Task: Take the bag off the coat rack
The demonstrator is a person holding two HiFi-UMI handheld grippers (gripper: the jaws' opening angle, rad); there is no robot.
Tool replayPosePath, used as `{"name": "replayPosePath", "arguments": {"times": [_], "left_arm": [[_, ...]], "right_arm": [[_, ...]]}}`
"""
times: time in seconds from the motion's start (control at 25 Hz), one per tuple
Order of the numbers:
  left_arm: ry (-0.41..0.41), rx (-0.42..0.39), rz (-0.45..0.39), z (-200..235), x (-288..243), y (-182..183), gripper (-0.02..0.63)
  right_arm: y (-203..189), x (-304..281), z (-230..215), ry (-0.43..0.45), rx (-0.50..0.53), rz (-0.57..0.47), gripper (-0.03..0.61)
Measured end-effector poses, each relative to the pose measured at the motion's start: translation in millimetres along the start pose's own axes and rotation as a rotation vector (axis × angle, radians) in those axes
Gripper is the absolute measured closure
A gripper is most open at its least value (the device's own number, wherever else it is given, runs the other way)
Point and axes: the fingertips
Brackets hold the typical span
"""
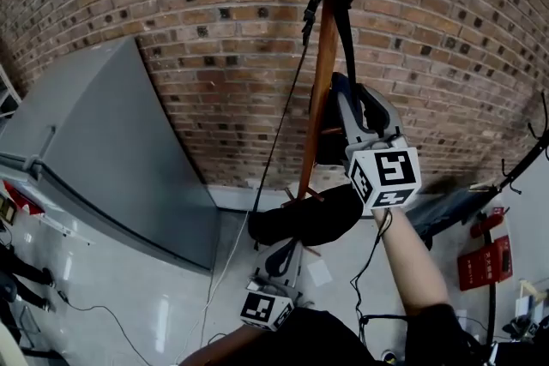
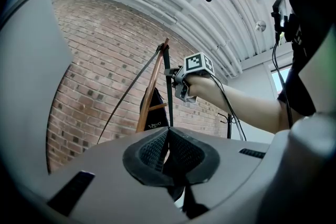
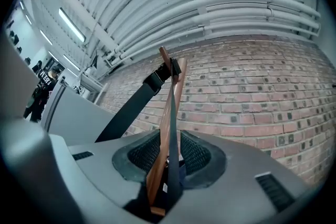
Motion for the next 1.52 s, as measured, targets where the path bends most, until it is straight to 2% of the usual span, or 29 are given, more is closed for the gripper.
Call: {"name": "replayPosePath", "arguments": {"times": [0.12, 0.2, 0.4, 1.0, 1.2, 1.24, 1.32, 1.36, 1.52], "left_arm": [[0.005, 0.009, 0.003, -0.6, 0.5, -1.0, 0.598], [0.003, 0.009, -0.002, -1.2, 1.6, -2.2, 0.598], [0.016, 0.008, -0.009, 4.7, 3.2, -3.3, 0.598], [0.011, 0.028, 0.013, 8.1, -0.4, -11.5, 0.598], [0.01, 0.032, 0.024, 9.0, 0.1, -12.1, 0.598], [0.011, 0.034, 0.027, 10.0, 0.4, -11.5, 0.598], [0.01, 0.029, 0.02, 11.5, 0.4, -9.4, 0.598], [0.01, 0.025, 0.015, 12.6, 0.2, -7.9, 0.598], [0.021, 0.014, 0.025, 17.0, 2.9, -3.2, 0.598]], "right_arm": [[1.0, -14.5, -7.1, -0.011, -0.003, 0.033, 0.471], [-5.2, -19.2, -9.3, -0.004, -0.022, 0.061, 0.529], [-12.2, -21.9, -9.9, -0.016, -0.001, 0.076, 0.556], [0.0, -6.3, -3.0, -0.012, 0.03, 0.045, 0.557], [37.4, -9.9, -3.8, 0.01, 0.036, -0.036, 0.554], [48.6, -11.1, -2.5, 0.031, 0.027, -0.06, 0.54], [70.0, -15.0, 0.7, 0.08, 0.01, -0.088, 0.47], [79.8, -17.5, 1.8, 0.095, 0.009, -0.093, 0.464], [110.3, -26.1, 3.6, 0.075, 0.06, -0.096, 0.463]]}}
Point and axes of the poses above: the fingertips, and each gripper's own axes: x backward along the fingers, z to its left, y out of its top, and after that the axes turned 4 degrees about z, right-handed
